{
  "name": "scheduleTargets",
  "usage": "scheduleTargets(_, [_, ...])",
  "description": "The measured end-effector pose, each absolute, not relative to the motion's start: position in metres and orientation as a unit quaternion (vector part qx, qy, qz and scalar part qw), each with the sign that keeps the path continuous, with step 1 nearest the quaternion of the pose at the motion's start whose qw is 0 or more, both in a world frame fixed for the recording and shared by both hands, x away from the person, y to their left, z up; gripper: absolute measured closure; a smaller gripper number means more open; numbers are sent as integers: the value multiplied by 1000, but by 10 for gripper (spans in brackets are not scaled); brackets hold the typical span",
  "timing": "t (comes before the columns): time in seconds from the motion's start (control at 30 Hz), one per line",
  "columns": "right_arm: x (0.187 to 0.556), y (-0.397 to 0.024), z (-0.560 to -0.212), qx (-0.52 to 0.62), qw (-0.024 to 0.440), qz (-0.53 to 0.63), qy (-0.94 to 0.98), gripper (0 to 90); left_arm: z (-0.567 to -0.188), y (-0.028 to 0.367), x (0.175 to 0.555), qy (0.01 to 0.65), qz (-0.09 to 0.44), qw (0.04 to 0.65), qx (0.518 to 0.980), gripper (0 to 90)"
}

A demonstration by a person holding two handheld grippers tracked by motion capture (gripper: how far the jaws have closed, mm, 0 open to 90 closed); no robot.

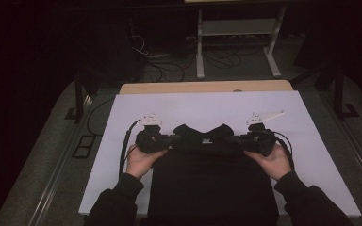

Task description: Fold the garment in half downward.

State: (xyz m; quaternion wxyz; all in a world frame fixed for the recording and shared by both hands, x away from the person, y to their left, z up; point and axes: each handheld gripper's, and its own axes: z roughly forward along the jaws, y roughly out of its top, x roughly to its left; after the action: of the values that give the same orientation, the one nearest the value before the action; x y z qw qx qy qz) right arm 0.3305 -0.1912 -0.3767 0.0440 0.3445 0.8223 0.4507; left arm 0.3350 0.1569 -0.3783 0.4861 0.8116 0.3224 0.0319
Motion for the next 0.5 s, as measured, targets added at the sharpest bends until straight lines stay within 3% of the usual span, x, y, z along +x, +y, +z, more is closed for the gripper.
scheduleTargets(0.5, [302,-193,-392,337,39,437,833,831,-393,159,304,301,18,485,821,857])
